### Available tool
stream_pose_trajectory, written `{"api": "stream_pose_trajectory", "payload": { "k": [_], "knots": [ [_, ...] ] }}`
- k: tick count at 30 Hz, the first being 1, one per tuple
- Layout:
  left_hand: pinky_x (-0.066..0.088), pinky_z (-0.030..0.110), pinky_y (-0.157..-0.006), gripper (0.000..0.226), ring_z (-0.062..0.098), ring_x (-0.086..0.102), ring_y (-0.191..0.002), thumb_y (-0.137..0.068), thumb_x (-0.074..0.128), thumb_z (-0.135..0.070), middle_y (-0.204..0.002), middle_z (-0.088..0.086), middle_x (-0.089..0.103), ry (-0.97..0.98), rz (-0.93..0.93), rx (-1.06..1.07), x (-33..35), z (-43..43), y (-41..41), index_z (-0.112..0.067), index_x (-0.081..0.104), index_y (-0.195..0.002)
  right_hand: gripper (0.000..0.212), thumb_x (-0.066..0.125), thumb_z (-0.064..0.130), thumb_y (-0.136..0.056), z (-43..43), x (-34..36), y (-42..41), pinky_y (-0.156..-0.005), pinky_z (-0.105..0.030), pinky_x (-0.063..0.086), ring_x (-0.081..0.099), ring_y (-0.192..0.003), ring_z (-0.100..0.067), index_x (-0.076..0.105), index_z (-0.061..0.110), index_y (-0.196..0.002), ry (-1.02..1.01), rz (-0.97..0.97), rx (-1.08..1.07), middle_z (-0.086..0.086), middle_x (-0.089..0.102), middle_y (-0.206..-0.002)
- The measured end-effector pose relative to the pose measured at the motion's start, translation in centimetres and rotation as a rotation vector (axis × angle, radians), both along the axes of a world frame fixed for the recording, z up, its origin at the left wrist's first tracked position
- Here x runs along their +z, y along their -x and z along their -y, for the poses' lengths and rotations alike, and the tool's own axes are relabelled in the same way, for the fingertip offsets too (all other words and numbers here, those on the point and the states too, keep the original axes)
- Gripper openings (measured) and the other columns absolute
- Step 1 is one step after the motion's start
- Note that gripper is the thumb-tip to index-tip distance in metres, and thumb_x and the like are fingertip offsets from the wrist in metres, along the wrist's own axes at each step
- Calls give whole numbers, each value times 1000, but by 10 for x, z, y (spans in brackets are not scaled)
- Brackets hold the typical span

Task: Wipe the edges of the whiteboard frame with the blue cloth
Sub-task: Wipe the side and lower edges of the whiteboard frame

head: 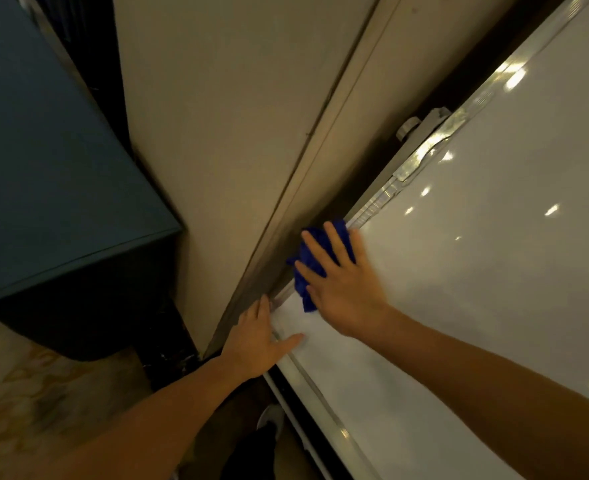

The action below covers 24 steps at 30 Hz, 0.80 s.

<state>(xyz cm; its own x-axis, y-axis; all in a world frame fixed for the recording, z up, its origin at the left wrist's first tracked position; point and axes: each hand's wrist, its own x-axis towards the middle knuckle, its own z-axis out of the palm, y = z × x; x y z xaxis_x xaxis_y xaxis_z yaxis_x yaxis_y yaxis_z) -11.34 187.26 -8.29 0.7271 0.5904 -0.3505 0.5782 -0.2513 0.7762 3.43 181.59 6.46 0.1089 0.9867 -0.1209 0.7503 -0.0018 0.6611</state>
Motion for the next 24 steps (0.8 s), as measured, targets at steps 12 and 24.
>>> {"api": "stream_pose_trajectory", "payload": {
  "k": [12, 24],
  "knots": [
    [28, 53, -117, 128, 26, 23, -148, -59, 35, -99, -164, 3, 17, -95, 179, 102, 38, -1, -47, -24, -1, -156, 85, 60, 37, -86, 4, 29, -20, -114, -64, -7, -21, -145, -44, 11, 23, -153, -170, -18, -28, -13, -11, -162],
    [8, 46, -123, 100, 17, -7, -152, -81, 24, -84, -163, -4, -22, -460, 363, 22, 118, 4, -93, -32, -36, -142, 80, 62, 24, -85, 13, 98, -60, -117, -61, 0, -5, -149, -39, 23, 20, -154, -443, -4, -13, -10, 7, -164]
  ]
}}
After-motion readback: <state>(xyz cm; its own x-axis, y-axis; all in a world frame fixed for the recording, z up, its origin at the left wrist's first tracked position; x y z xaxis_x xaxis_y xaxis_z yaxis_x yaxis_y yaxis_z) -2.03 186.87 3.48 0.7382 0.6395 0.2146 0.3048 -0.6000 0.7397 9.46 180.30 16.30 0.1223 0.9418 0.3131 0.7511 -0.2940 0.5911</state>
